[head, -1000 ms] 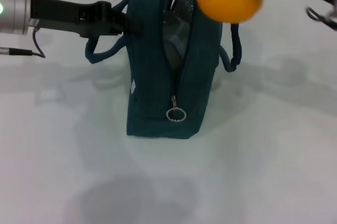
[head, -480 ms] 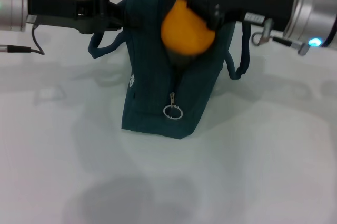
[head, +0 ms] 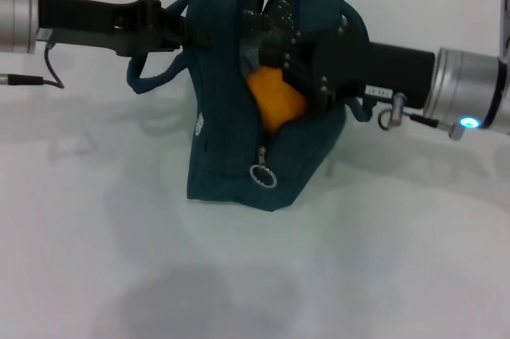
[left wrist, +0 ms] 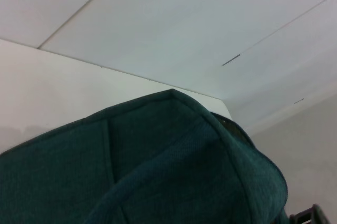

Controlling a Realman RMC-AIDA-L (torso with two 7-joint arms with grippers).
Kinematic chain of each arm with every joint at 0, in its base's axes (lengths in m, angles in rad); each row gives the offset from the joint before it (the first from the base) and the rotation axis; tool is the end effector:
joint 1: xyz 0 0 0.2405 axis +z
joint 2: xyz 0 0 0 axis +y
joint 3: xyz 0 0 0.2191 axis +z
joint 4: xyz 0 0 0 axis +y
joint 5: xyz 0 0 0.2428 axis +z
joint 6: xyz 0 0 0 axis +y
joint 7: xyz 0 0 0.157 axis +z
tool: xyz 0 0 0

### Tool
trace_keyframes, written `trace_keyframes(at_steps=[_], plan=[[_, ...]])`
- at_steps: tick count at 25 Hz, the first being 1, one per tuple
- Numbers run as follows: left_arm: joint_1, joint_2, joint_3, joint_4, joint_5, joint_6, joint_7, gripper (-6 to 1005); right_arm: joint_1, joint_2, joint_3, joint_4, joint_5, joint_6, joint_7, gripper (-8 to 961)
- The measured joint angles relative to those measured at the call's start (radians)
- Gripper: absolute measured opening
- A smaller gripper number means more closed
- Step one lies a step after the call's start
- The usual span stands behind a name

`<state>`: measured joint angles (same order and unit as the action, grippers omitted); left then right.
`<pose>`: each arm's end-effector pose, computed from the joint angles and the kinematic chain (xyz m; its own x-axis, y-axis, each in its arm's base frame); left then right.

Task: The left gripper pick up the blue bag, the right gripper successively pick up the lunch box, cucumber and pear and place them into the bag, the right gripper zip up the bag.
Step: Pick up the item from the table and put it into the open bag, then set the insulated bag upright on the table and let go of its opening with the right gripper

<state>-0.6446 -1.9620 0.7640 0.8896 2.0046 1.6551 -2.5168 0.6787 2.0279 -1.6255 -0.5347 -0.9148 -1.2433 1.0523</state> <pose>-0.1882 0.3882 0.0830 0.2952 0.8731 0.3879 0.9012 -0.3893 0.1905 0.1138 0.3753 -0.0639 0.7190 -0.0087 -0.6949 -0.1827 -0.9671 -0.1770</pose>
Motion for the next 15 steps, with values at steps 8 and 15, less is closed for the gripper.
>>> trace_keyframes(at_steps=[8, 15], plan=[[0.008, 0.000, 0.000, -0.002, 0.000, 0.000, 0.005, 52, -0.074, 0.000, -0.008, -0.035, 0.021, -0.012, 0.050, 91], [0.020, -0.001, 0.000, -0.002, 0.004, 0.000, 0.012, 52, -0.216, -0.010, 0.015, -0.050, 0.168, -0.235, -0.065, 155]])
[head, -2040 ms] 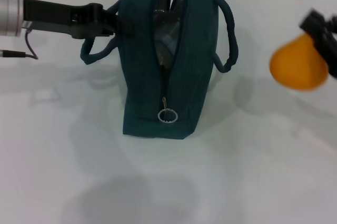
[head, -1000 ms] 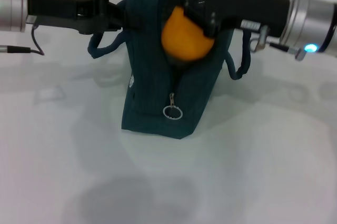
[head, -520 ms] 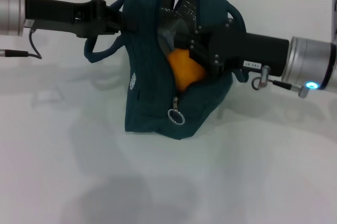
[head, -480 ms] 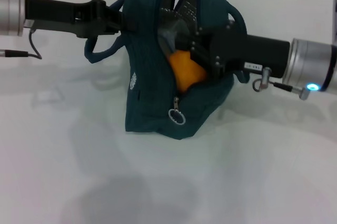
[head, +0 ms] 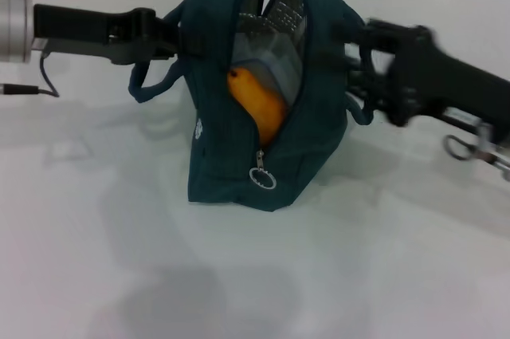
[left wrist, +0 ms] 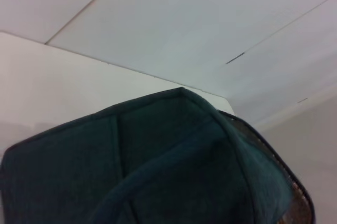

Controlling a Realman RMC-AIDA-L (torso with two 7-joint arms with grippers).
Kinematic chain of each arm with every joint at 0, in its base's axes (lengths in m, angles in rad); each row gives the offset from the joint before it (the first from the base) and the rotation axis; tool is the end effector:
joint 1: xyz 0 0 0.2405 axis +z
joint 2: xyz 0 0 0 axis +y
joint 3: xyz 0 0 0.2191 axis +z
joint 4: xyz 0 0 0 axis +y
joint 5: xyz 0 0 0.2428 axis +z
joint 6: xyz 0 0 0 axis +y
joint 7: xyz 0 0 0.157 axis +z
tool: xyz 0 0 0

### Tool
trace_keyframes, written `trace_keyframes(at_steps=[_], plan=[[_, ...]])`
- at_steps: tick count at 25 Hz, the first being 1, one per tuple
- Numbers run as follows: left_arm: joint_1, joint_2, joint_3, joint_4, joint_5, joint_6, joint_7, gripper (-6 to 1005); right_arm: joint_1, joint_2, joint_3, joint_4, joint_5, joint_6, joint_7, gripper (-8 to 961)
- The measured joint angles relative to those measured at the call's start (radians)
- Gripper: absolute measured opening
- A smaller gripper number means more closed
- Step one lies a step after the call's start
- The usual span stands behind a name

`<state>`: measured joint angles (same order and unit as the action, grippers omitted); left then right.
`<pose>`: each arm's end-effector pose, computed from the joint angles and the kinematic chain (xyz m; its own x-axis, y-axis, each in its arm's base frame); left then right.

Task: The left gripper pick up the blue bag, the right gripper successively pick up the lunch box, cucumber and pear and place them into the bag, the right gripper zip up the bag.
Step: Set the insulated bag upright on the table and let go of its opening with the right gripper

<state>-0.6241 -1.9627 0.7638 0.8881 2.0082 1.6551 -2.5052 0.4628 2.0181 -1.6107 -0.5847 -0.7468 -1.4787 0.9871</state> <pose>-0.1967 0.3840 0.0823 0.2868 0.8762 0.3874 0.9068 -0.3787 0.1851 0.1499 0.3354 -0.0239 0.5176 0.0083 -0.8556 -0.2517 -0.9542 -0.1615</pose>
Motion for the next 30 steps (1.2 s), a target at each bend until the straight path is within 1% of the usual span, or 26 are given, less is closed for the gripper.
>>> trace_keyframes(at_steps=[3, 4, 6, 10, 15, 18, 24, 28, 30], plan=[[0.012, 0.001, 0.000, 0.000, -0.001, 0.000, 0.003, 52, -0.062, -0.001, 0.047, 0.013, 0.009, -0.027, -0.026, 243], [0.013, 0.001, 0.000, 0.000, -0.001, 0.000, 0.004, 52, -0.072, -0.001, 0.055, 0.017, 0.009, -0.025, -0.030, 273], [0.015, 0.001, 0.000, 0.000, -0.002, 0.000, 0.007, 53, -0.092, -0.002, 0.074, 0.047, 0.006, -0.020, -0.038, 367], [0.016, -0.002, 0.000, -0.001, -0.002, 0.000, 0.008, 53, -0.092, -0.004, 0.064, 0.154, 0.002, -0.023, -0.039, 547], [0.017, -0.005, 0.000, -0.001, -0.003, -0.001, 0.008, 53, -0.084, 0.006, 0.011, 0.265, 0.000, -0.013, -0.040, 741], [0.017, -0.006, 0.000, -0.002, -0.003, -0.001, 0.010, 53, -0.084, 0.007, 0.008, 0.281, 0.002, -0.007, -0.040, 765], [0.027, -0.007, 0.000, -0.001, -0.004, 0.000, 0.021, 53, -0.080, 0.002, 0.043, 0.261, 0.028, -0.030, -0.040, 763], [0.032, -0.010, 0.000, -0.002, -0.004, 0.000, 0.023, 53, -0.037, -0.002, 0.052, 0.282, 0.032, -0.015, -0.026, 761], [0.033, -0.012, 0.000, -0.001, -0.004, 0.000, 0.023, 53, -0.015, 0.001, 0.040, 0.300, 0.028, 0.015, -0.035, 760]])
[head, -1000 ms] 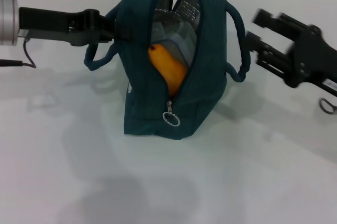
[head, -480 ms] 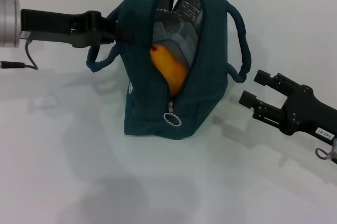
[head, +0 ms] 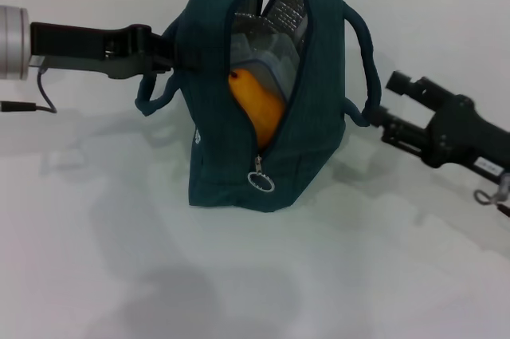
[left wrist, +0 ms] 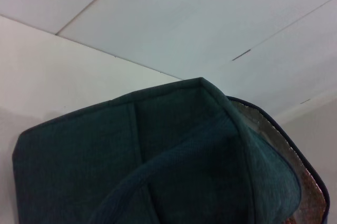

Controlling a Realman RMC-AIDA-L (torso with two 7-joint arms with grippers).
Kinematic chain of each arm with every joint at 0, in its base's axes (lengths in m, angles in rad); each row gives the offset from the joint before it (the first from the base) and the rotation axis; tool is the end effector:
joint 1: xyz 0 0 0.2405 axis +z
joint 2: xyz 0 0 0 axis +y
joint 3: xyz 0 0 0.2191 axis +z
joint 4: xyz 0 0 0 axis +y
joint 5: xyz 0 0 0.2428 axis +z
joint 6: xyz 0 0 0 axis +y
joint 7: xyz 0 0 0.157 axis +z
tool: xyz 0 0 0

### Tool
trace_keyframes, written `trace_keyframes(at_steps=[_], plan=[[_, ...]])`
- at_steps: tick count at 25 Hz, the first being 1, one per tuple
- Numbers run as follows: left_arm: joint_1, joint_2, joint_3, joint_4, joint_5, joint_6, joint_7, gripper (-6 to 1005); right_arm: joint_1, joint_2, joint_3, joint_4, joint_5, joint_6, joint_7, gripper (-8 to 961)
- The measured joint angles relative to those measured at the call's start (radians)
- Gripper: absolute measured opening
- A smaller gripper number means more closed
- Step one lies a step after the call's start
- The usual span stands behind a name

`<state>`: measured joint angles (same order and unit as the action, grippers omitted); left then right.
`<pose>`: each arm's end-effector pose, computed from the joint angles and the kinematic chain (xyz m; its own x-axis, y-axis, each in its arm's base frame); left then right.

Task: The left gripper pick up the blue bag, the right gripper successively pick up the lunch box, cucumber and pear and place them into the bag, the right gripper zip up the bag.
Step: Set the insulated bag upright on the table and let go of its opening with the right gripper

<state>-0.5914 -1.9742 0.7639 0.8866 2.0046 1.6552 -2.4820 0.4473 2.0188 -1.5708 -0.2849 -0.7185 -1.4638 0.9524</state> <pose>-0.2073 0.3763 0.0778 0.2741 0.8791 0.3899 0.9100 -0.3682 0.1906 0.2332 0.3179 -0.0406 0.5310 -0.1861 -0.8267 -0.5227 -0.8398 -0.1467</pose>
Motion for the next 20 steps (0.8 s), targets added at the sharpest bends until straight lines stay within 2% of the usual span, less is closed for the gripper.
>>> trace_keyframes(at_steps=[9, 11, 15, 20], plan=[[0.003, -0.005, 0.000, 0.000, 0.000, 0.000, 0.001, 53, 0.063, 0.007, -0.102, -0.016, -0.003, 0.127, -0.038, 755], [0.002, -0.005, 0.000, 0.000, 0.000, 0.000, 0.002, 53, 0.070, 0.009, -0.114, -0.025, 0.002, 0.157, -0.055, 725], [0.001, -0.006, 0.000, 0.000, -0.002, 0.000, 0.004, 53, 0.056, 0.009, -0.122, -0.061, 0.054, 0.211, -0.075, 664], [0.020, -0.006, 0.000, 0.000, -0.007, 0.000, 0.010, 53, 0.000, 0.009, -0.123, -0.066, 0.219, 0.190, -0.187, 568]])
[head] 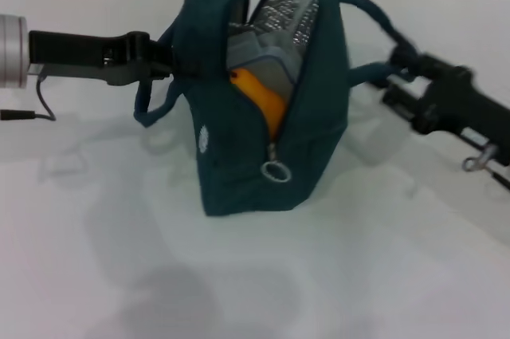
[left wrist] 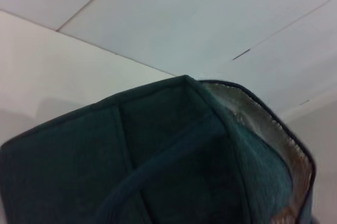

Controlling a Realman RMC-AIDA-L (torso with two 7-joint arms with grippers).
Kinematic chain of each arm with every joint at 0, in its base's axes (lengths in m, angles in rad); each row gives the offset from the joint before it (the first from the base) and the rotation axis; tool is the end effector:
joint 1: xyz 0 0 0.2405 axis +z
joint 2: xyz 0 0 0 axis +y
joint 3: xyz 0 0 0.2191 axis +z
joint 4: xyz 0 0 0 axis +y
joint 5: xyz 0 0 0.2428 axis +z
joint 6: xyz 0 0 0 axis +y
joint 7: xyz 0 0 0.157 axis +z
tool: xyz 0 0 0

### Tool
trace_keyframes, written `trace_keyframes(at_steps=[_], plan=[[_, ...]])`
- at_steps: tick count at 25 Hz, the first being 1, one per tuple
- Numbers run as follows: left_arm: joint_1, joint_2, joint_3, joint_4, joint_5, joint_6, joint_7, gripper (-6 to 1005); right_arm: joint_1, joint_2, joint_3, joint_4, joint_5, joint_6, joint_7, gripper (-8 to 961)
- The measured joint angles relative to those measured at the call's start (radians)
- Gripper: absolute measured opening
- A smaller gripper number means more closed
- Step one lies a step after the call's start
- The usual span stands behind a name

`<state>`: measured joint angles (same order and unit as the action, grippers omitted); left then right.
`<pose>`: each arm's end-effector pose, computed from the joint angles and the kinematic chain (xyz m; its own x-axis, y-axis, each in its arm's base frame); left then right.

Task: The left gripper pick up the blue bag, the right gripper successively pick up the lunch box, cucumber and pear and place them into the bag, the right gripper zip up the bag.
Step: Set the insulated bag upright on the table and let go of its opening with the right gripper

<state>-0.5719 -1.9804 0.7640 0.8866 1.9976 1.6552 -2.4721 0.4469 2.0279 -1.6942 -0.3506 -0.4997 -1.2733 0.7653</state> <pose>-0.2128 0.3719 0.0758 0.2631 0.8806 0.3941 0.9116 -0.3607 0.1973 0.2291 0.3453 -0.0446 0.6137 -0.0493 -0.7880 -0.5226 -0.7734 -0.3587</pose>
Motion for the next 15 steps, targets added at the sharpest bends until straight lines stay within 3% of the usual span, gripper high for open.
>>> trace_keyframes(at_steps=[5, 15], plan=[[0.015, 0.000, 0.000, 0.000, -0.003, 0.006, 0.005, 53, -0.059, 0.000, -0.001, 0.000, 0.142, -0.080, -0.108, 458], [0.052, -0.020, 0.000, 0.000, -0.029, 0.055, 0.039, 53, -0.090, 0.000, -0.069, 0.003, 0.215, -0.275, -0.182, 291]])
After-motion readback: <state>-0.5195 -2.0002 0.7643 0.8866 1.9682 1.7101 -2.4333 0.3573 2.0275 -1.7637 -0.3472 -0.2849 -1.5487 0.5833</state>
